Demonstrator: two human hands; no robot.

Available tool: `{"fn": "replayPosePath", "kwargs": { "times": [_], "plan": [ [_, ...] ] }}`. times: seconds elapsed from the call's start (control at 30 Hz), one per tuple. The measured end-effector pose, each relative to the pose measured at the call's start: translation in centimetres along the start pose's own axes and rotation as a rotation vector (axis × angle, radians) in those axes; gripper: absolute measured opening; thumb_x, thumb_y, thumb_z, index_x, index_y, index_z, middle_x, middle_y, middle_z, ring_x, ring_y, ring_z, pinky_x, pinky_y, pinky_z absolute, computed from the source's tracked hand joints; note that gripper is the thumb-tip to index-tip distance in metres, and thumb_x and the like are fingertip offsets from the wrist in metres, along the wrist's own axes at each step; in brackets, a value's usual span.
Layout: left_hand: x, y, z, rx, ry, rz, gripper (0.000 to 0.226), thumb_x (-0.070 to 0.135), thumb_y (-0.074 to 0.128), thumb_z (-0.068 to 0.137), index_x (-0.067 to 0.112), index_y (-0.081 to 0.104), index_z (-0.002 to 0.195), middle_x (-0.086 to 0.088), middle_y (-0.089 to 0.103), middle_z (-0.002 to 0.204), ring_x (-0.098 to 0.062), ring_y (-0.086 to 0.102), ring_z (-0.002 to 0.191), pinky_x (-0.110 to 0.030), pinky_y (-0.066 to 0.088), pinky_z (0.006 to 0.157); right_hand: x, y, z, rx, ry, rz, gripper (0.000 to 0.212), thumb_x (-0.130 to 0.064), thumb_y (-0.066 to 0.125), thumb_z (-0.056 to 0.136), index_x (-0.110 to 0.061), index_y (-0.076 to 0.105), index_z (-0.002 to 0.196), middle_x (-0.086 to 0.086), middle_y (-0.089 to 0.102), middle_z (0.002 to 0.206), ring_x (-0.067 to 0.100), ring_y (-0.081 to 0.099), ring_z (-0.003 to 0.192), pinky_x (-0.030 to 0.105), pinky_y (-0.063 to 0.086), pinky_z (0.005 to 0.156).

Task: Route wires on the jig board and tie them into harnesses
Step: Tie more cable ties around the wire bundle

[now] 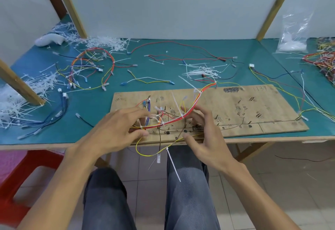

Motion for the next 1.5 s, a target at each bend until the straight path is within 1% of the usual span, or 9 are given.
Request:
{"fn": "replayPosePath", "kwargs": {
  "times": [0.17, 0.3, 0.37, 0.47, 0.67, 0.9, 1.2, 1.33, 1.5],
  "plan": [
    [-0.9, -1.1, 1.2, -0.05, 0.048, -0.196, 0.049, 0.011, 0.077, 0.093, 0.04, 0.062, 0.129, 0.027, 0.065, 0.107, 0.013, 0.056, 0.099, -0.005, 0.038, 0.086, -0.2, 0.7, 1.1, 0.103, 0.064, 0.091, 0.087, 0.001, 0.073, 0.089, -0.03, 0.026, 0.155, -0.018, 0.066, 0.14, 0.016, 0.065, 0.128, 0.046, 0.049, 0.112],
    [-1.9, -2.9, 2.0, 0.06, 0.004, -0.242, 0.055, -0.016, 0.061, 0.084, 0.034, 0.07, 0.104, 0.011, 0.07, 0.091, -0.003, 0.068, 0.087, -0.023, 0.052, 0.08, -0.1, 0.5, 1.6, 0.234, 0.125, 0.162, 0.091, 0.002, 0.073, 0.092, -0.043, 0.03, 0.158, -0.014, 0.073, 0.127, 0.019, 0.075, 0.106, 0.032, 0.057, 0.1],
    [-2.5, -3.6, 1.8, 0.199, -0.025, -0.326, 0.06, -0.018, 0.051, 0.079, 0.033, 0.073, 0.099, 0.006, 0.07, 0.092, -0.005, 0.072, 0.085, -0.027, 0.056, 0.078, 0.2, 0.3, 2.3, 0.214, 0.141, 0.051, 0.078, -0.003, 0.075, 0.092, -0.044, 0.047, 0.152, -0.018, 0.073, 0.117, 0.012, 0.076, 0.097, 0.027, 0.059, 0.093],
    [-3.4, -3.8, 1.2, 0.398, 0.01, -0.282, 0.055, -0.023, 0.05, 0.079, 0.022, 0.075, 0.1, 0.007, 0.071, 0.091, -0.01, 0.071, 0.084, -0.022, 0.055, 0.078, 0.4, 0.2, 3.7, 0.205, 0.178, -0.083, 0.041, -0.007, 0.075, 0.092, -0.032, 0.073, 0.124, -0.013, 0.073, 0.097, 0.014, 0.071, 0.08, 0.044, 0.061, 0.083],
    [-4.4, -3.7, -0.3, 0.462, 0.02, -0.226, 0.068, -0.029, 0.048, 0.078, 0.03, 0.067, 0.108, 0.011, 0.066, 0.089, -0.005, 0.069, 0.08, -0.01, 0.049, 0.076, -1.1, 1.6, 5.0, 0.175, -0.163, -0.455, 0.014, -0.012, 0.078, 0.091, -0.021, 0.074, 0.101, -0.005, 0.051, 0.094, 0.02, 0.051, 0.096, 0.036, 0.048, 0.08],
    [-5.5, -4.7, -1.8, 0.379, 0.022, -0.033, 0.025, 0.019, 0.057, 0.098, 0.036, 0.067, 0.114, 0.022, 0.071, 0.102, -0.012, 0.07, 0.091, -0.047, 0.057, 0.074, -0.1, 3.8, 3.3, 0.161, -0.297, -0.466, 0.011, -0.019, 0.076, 0.097, -0.016, 0.079, 0.108, 0.0, 0.065, 0.117, 0.028, 0.053, 0.112, 0.038, 0.049, 0.09],
    [-2.3, -6.1, -1.6, 0.674, 0.014, -0.615, 0.019, 0.022, 0.063, 0.101, 0.038, 0.071, 0.101, 0.01, 0.069, 0.083, -0.006, 0.066, 0.076, -0.012, 0.046, 0.067, -2.5, -0.7, 6.7, 0.416, -0.347, -0.415, 0.013, -0.014, 0.068, 0.104, -0.009, 0.07, 0.116, 0.008, 0.052, 0.151, 0.02, 0.061, 0.113, 0.044, 0.053, 0.096],
    [-2.1, -6.9, -1.3, 0.68, -0.048, -0.872, 0.011, 0.033, 0.064, 0.098, 0.033, 0.074, 0.103, -0.003, 0.059, 0.078, -0.015, 0.053, 0.073, -0.017, 0.041, 0.059, -5.6, -4.7, 8.9, 0.428, -0.39, -0.468, 0.014, -0.015, 0.065, 0.106, -0.006, 0.074, 0.111, 0.008, 0.063, 0.132, 0.028, 0.064, 0.09, 0.056, 0.055, 0.079],
    [-0.7, -6.7, -0.7, 0.541, -0.085, -0.807, 0.022, 0.045, 0.066, 0.091, 0.027, 0.071, 0.103, 0.006, 0.058, 0.078, -0.016, 0.049, 0.068, -0.023, 0.04, 0.059, -12.4, -7.9, 11.2, 0.429, -0.483, -0.429, 0.018, -0.019, 0.058, 0.11, -0.007, 0.07, 0.105, 0.0, 0.069, 0.082, 0.022, 0.058, 0.062, 0.039, 0.049, 0.061]
  ]
}}
Point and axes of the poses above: each hand's wrist, its own z-axis towards the middle knuckle, its own y-axis out of the palm, x = y × z, the point moved 2 cm from there along z, towards the middle knuckle
